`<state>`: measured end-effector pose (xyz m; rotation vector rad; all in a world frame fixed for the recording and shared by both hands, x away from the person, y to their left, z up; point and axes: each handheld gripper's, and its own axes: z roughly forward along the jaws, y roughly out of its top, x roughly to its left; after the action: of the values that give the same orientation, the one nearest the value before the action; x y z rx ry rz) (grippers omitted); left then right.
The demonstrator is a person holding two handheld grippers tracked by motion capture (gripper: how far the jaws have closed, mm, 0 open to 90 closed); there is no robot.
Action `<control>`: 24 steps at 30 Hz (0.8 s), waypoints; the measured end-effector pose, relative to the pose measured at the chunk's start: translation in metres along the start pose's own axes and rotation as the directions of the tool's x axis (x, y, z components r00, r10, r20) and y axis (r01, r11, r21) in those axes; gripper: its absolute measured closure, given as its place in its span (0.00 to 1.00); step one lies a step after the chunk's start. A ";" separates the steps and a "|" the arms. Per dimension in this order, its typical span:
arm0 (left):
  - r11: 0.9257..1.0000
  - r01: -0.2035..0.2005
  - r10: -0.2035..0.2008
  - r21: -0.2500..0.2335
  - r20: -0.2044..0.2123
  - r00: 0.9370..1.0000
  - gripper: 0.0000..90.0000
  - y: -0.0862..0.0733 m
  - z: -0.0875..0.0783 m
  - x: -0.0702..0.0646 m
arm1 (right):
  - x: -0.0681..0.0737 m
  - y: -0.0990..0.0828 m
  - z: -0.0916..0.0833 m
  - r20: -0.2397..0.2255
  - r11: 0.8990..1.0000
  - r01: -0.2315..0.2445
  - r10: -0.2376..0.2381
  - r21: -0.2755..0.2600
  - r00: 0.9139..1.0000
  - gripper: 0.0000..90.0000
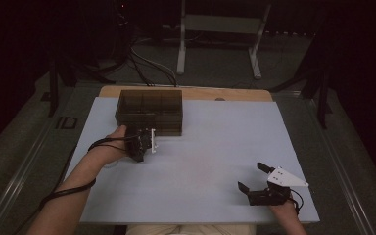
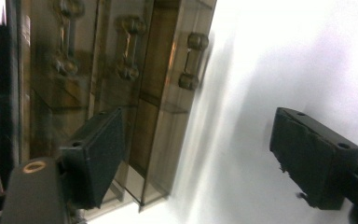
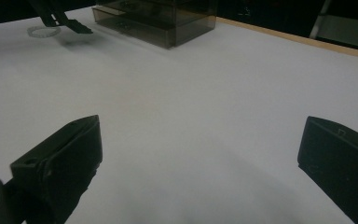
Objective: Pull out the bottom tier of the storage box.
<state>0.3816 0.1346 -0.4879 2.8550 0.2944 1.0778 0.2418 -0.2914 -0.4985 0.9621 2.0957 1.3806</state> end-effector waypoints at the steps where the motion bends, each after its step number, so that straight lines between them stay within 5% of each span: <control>1: 1.000 0.005 -0.005 0.000 0.004 1.000 0.18 0.000 0.000 0.000 | 0.000 0.000 0.000 -0.001 1.000 0.001 -0.001 0.002 1.000 0.00; 2: 1.000 0.006 -0.006 0.001 0.030 1.000 0.09 -0.001 -0.001 0.002 | 0.000 0.000 0.001 0.000 1.000 0.002 -0.002 0.004 1.000 0.00; 7: 1.000 0.003 -0.001 -0.020 0.093 0.996 0.04 -0.005 -0.003 0.007 | 0.000 0.000 0.001 -0.001 1.000 0.006 -0.006 0.005 1.000 0.00; 15: 0.998 -0.058 0.059 -0.006 0.088 0.994 0.04 -0.012 -0.002 0.013 | 0.000 0.000 0.001 -0.003 1.000 0.008 -0.008 0.008 1.000 0.00; 20: 0.998 -0.039 0.044 -0.039 0.130 0.991 0.04 -0.017 -0.003 0.020 | 0.001 -0.001 0.001 -0.005 1.000 0.008 -0.008 0.008 1.000 0.00; 24: 0.996 0.004 0.013 -0.089 0.193 0.981 0.04 -0.022 -0.003 0.029 | 0.001 -0.001 0.001 -0.004 1.000 0.008 -0.008 0.009 1.000 0.00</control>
<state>0.3977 0.1621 -0.4696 2.8522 0.2203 0.7838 0.2422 -0.2902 -0.4996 0.9544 2.1084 1.3718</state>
